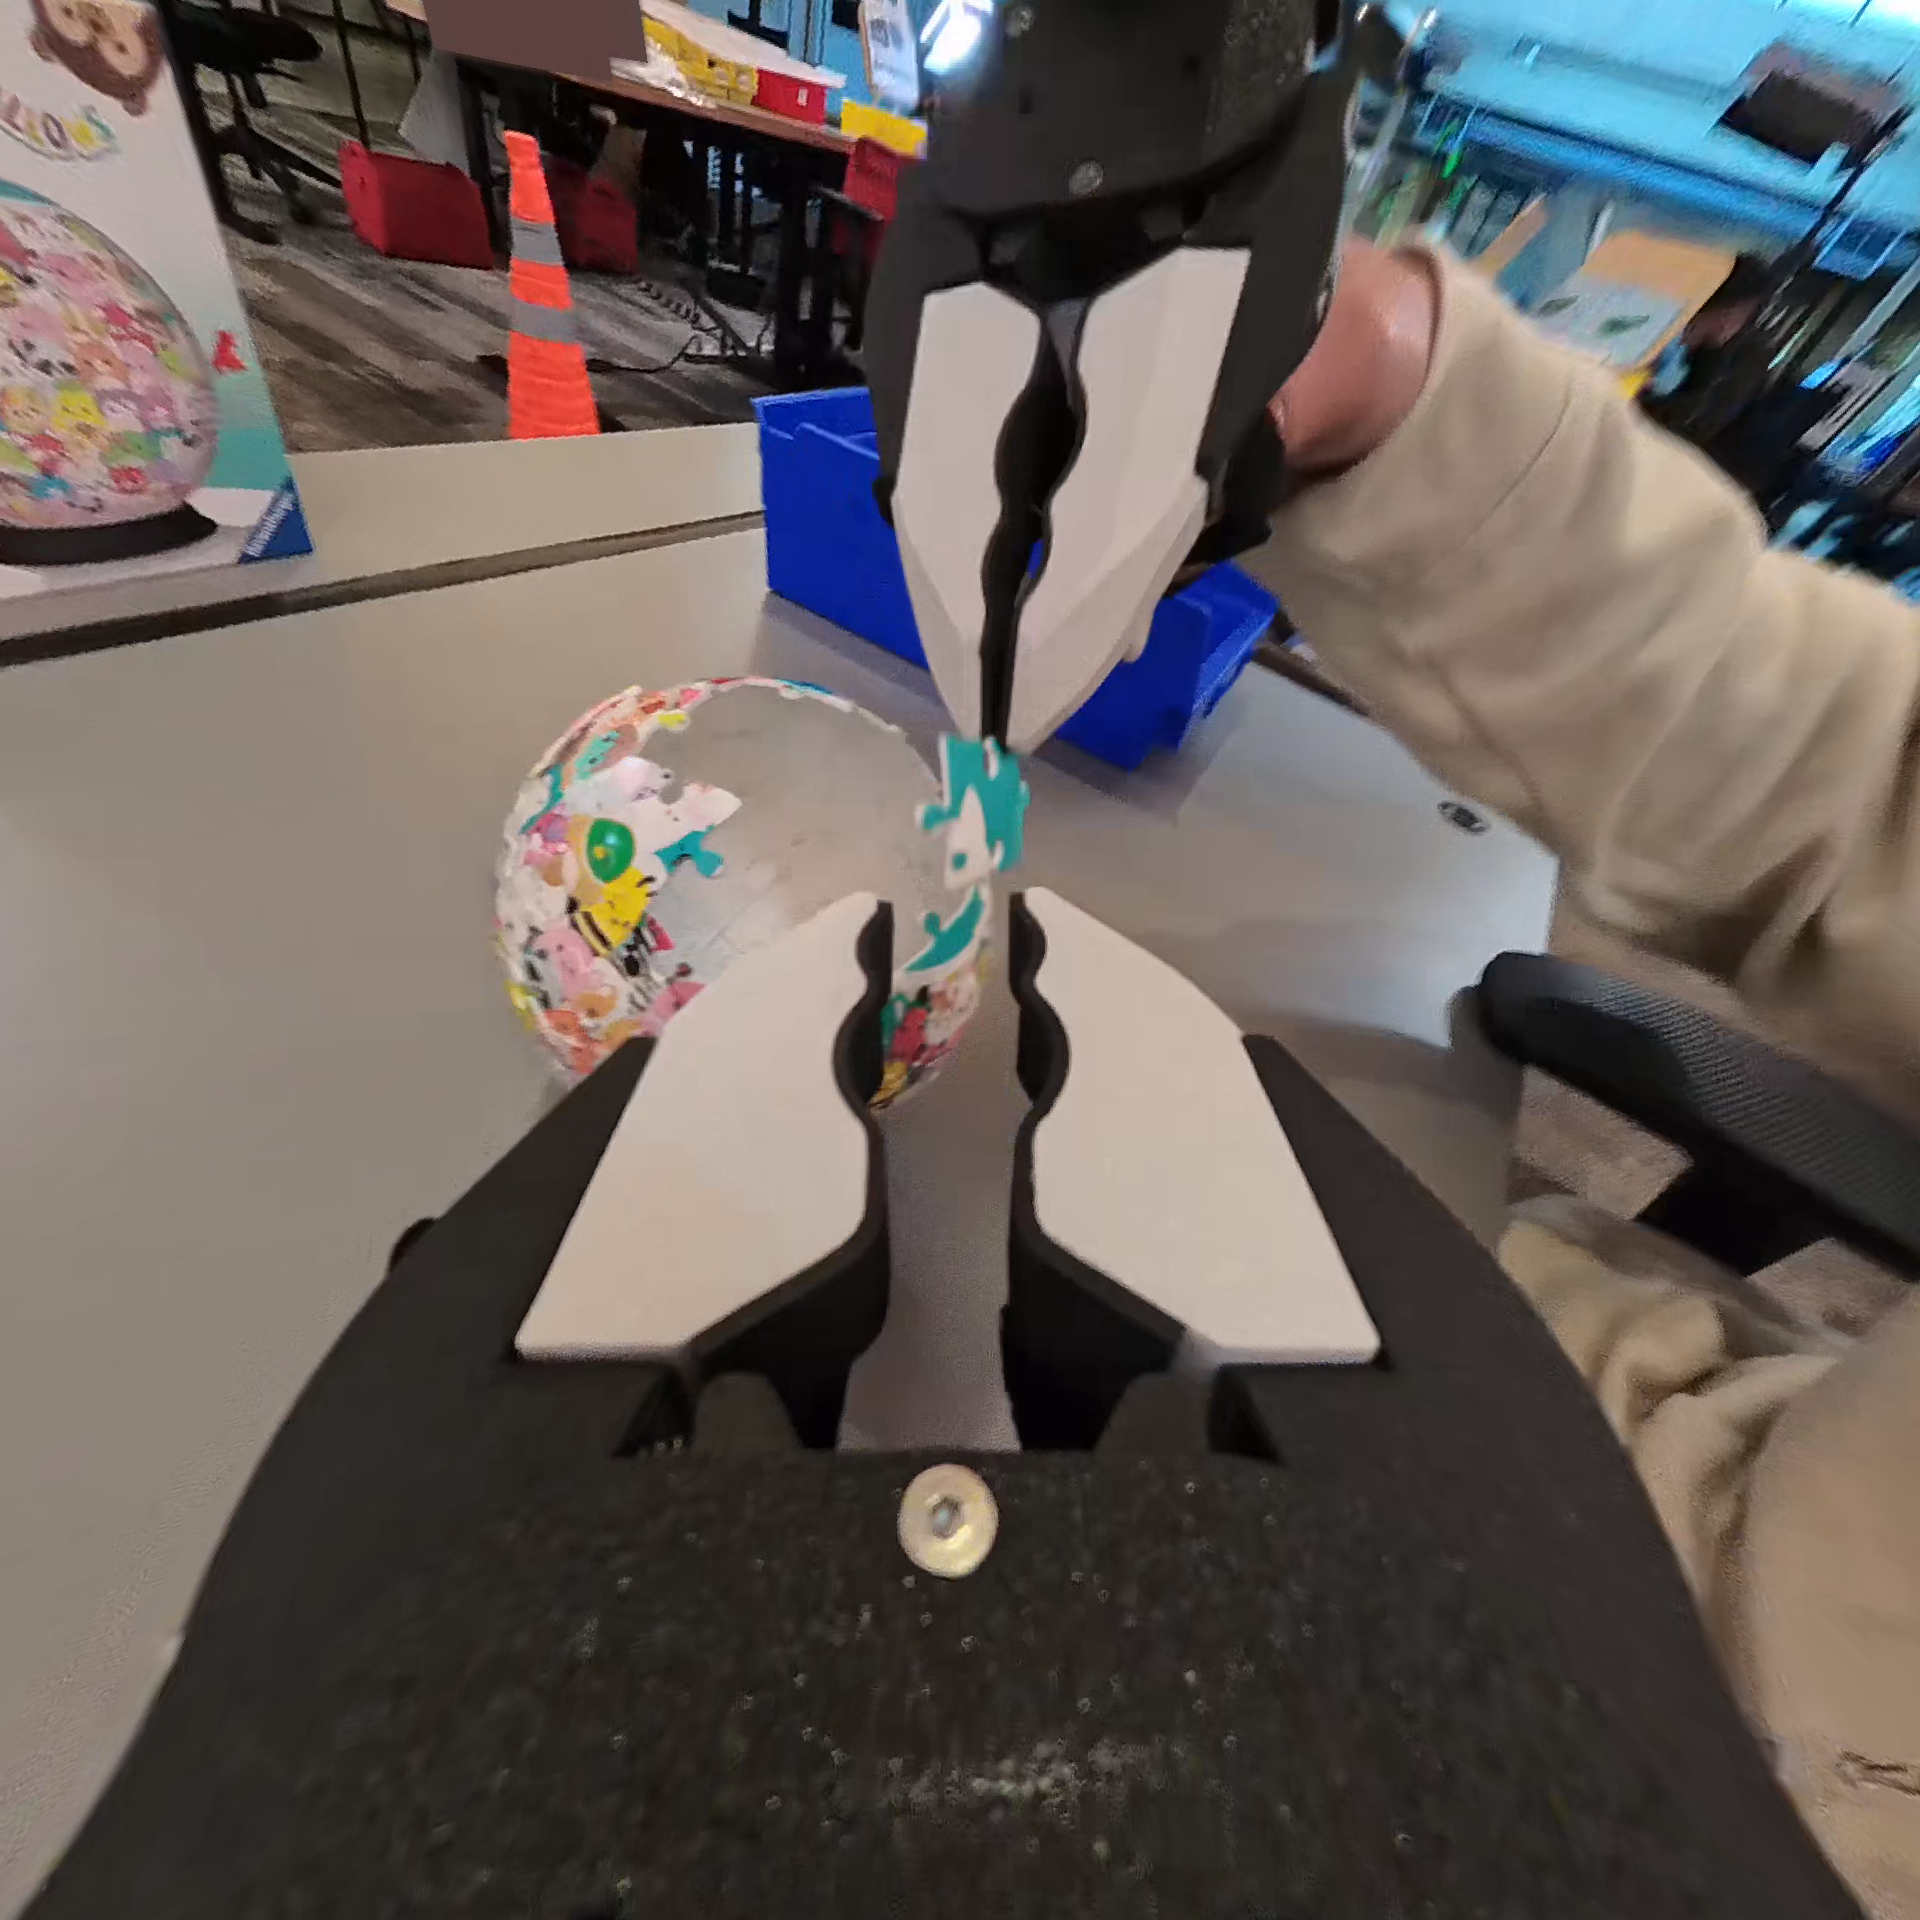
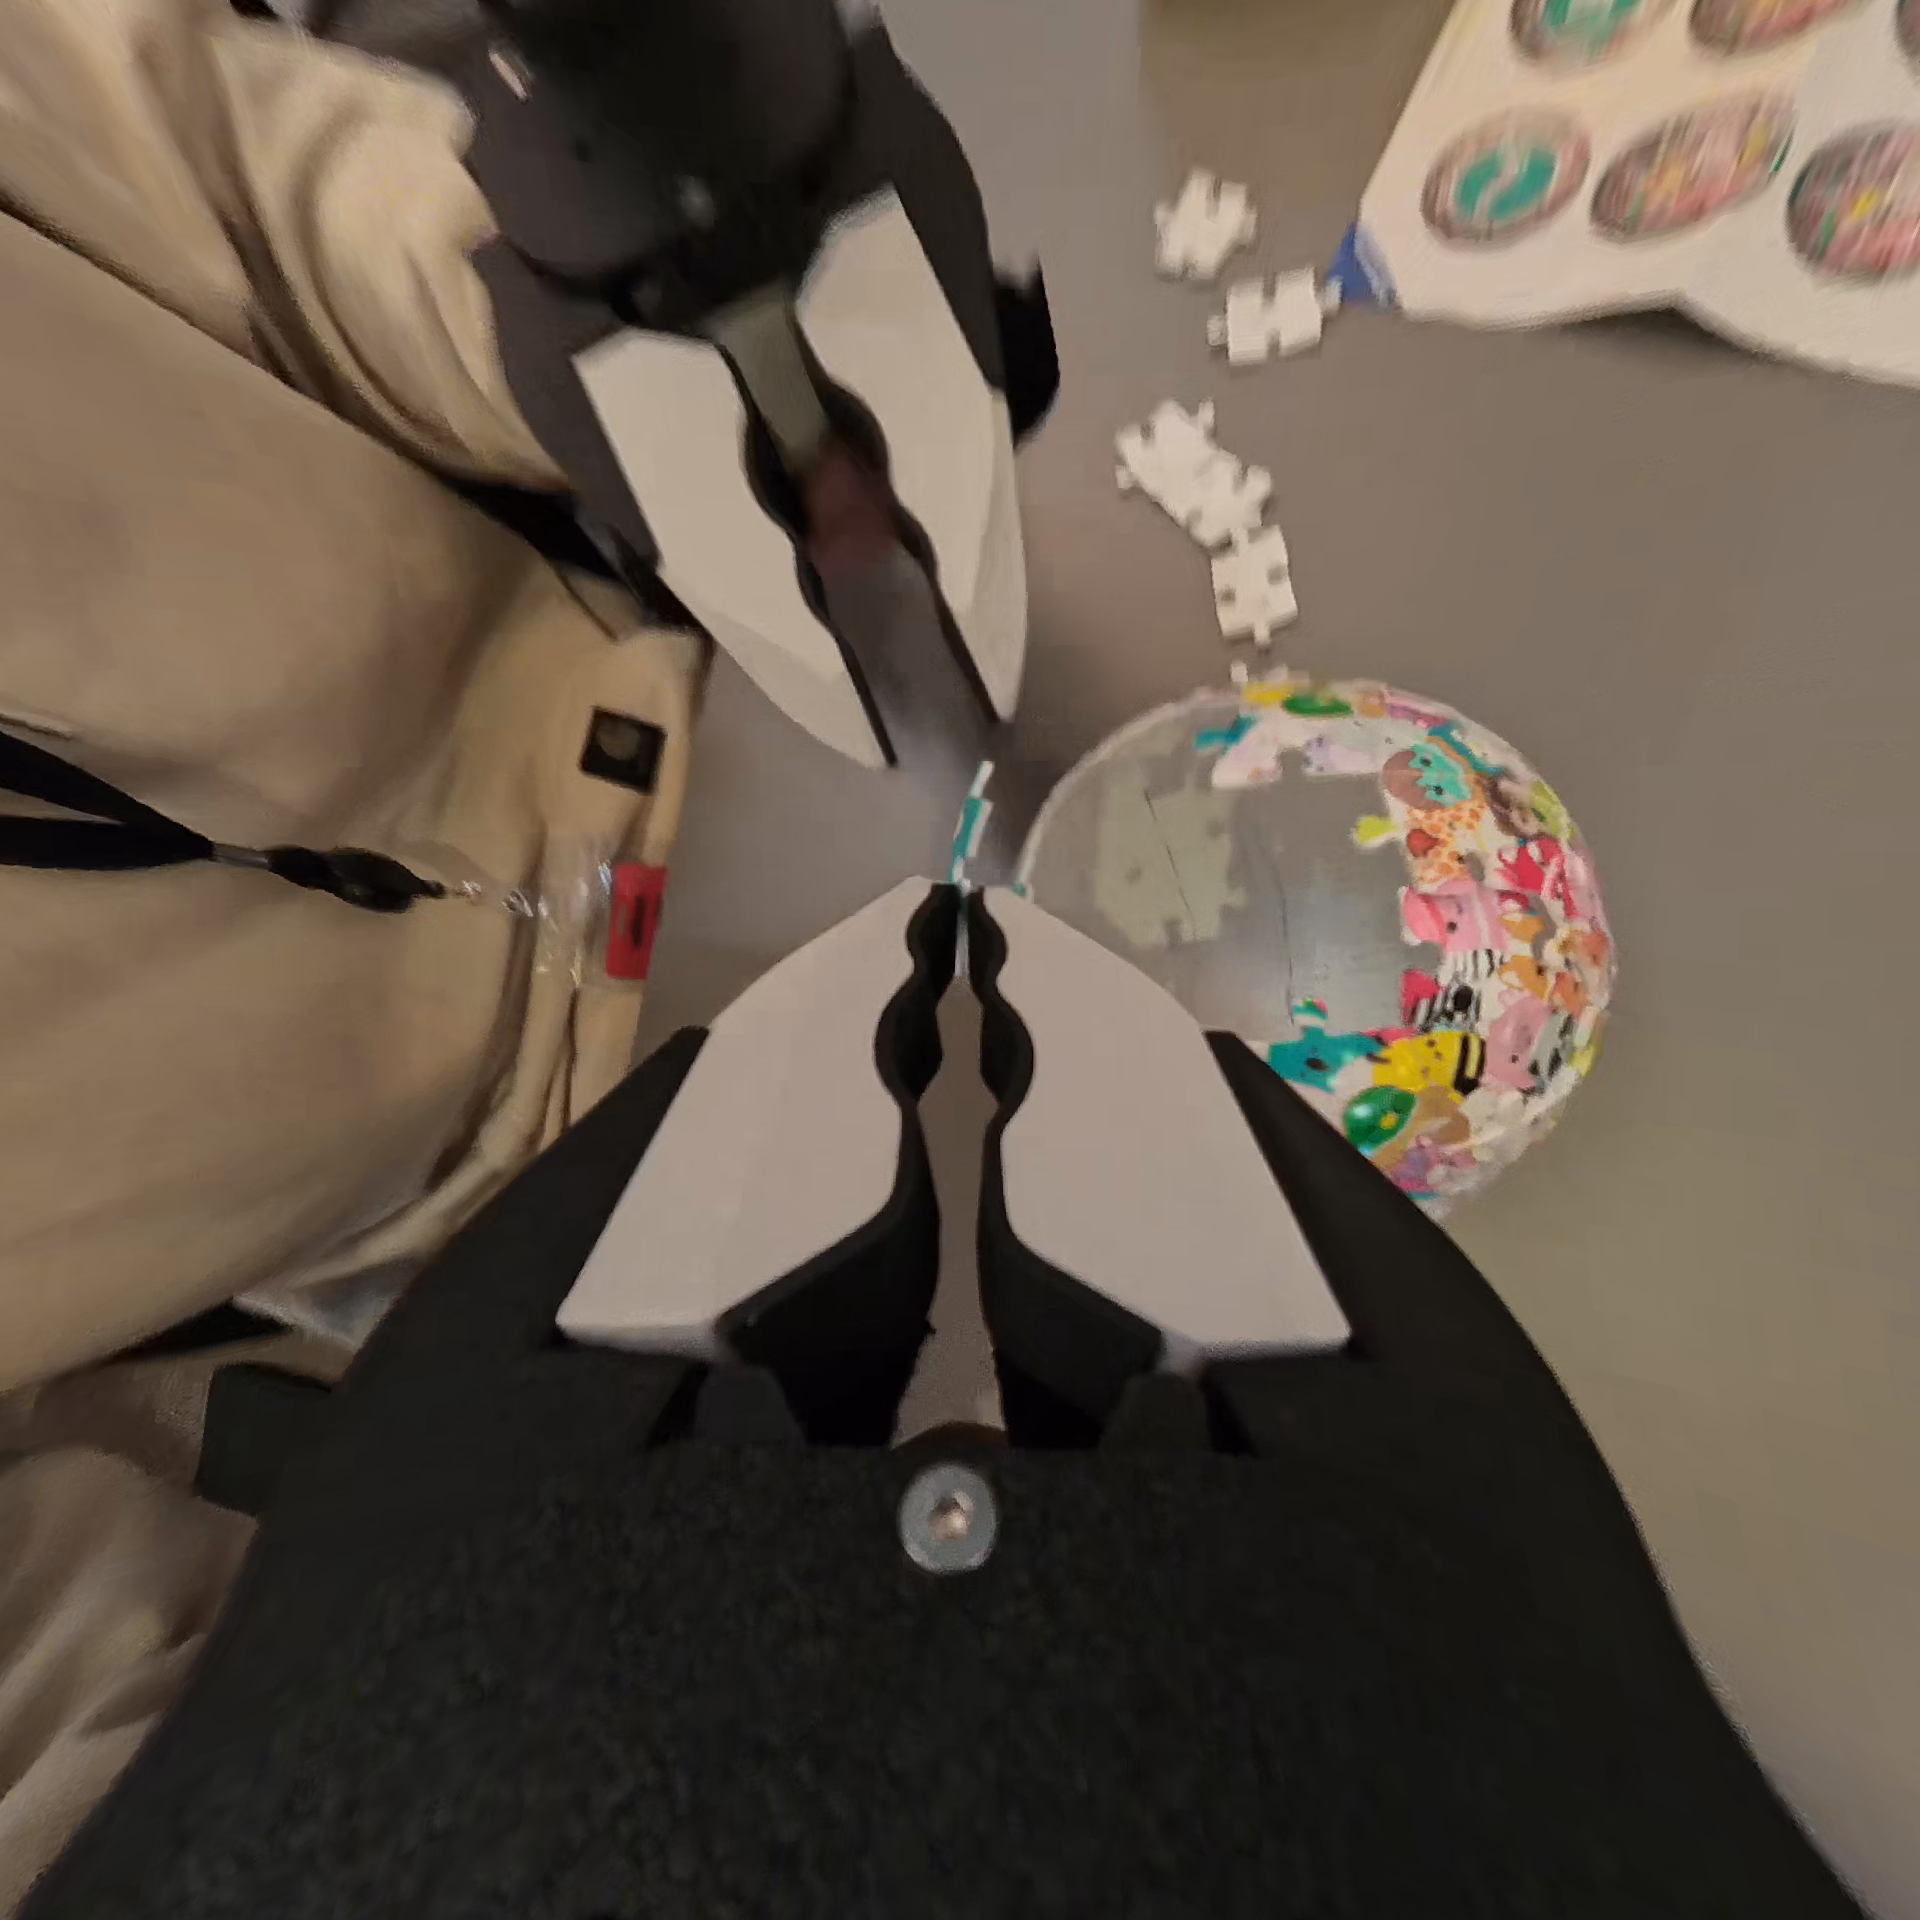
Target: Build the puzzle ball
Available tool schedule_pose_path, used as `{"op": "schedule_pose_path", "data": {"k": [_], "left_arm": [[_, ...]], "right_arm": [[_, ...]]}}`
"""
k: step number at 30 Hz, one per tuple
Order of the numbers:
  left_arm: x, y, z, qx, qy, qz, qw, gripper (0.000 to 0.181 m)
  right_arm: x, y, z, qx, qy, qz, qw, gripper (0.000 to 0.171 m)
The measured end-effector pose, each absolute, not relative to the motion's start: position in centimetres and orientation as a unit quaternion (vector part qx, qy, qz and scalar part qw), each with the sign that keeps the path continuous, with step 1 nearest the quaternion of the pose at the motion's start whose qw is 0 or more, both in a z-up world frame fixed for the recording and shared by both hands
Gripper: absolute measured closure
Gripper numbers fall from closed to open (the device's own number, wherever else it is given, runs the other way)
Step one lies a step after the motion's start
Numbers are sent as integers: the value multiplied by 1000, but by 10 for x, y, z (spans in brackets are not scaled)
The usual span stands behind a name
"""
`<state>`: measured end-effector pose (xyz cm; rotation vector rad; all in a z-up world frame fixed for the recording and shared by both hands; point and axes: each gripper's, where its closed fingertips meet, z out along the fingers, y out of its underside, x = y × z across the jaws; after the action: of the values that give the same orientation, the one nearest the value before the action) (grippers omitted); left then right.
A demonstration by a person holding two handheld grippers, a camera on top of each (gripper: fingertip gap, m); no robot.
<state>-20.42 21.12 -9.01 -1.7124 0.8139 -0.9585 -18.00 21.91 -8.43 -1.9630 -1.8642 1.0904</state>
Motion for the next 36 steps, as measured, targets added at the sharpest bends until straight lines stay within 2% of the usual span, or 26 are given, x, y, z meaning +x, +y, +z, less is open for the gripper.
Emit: {"op": "schedule_pose_path", "data": {"k": [5, 8, 9, 11, 12, 16, 20, 22, 24, 27, 32, 36], "left_arm": [[-194, 195, -67, -657, 292, -513, 469, 159], [-197, 194, -53, -630, 264, -559, 470, 160], [-199, 192, -49, -623, 259, -569, 471, 162], [-202, 189, -43, -611, 258, -579, 473, 180], [-203, 188, -42, -612, 259, -578, 473, 180], [-203, 184, -43, -621, 275, -584, 446, 180], [-204, 179, -57, -645, 326, -575, 383, 180], [-207, 177, -63, -652, 347, -568, 363, 180], [-211, 175, -65, -652, 360, -565, 355, 180], [-213, 169, -71, -654, 388, -555, 338, 180], [-209, 159, -77, -655, 422, -538, 321, 180], [-207, 158, -77, -655, 424, -534, 326, 180]], "right_arm": [[-204, 212, -36, -622, -480, 555, 275, 169], [-205, 200, -31, -597, -400, 623, 308, 169], [-205, 198, -34, -598, -387, 625, 320, 169], [-203, 196, -43, -603, -364, 619, 347, 169], [-202, 194, -45, -602, -355, 620, 356, 169], [-204, 184, -57, -602, -316, 642, 354, 169], [-211, 168, -77, -623, -361, 610, 330, 171], [-210, 163, -74, -622, -406, 586, 323, 165], [-206, 166, -73, -637, -459, 530, 322, 156], [-201, 174, -72, -645, -561, 405, 325, 154], [-209, 164, -71, -619, -671, 327, 244, 154], [-210, 165, -80, -623, -701, 290, 191, 166]]}}
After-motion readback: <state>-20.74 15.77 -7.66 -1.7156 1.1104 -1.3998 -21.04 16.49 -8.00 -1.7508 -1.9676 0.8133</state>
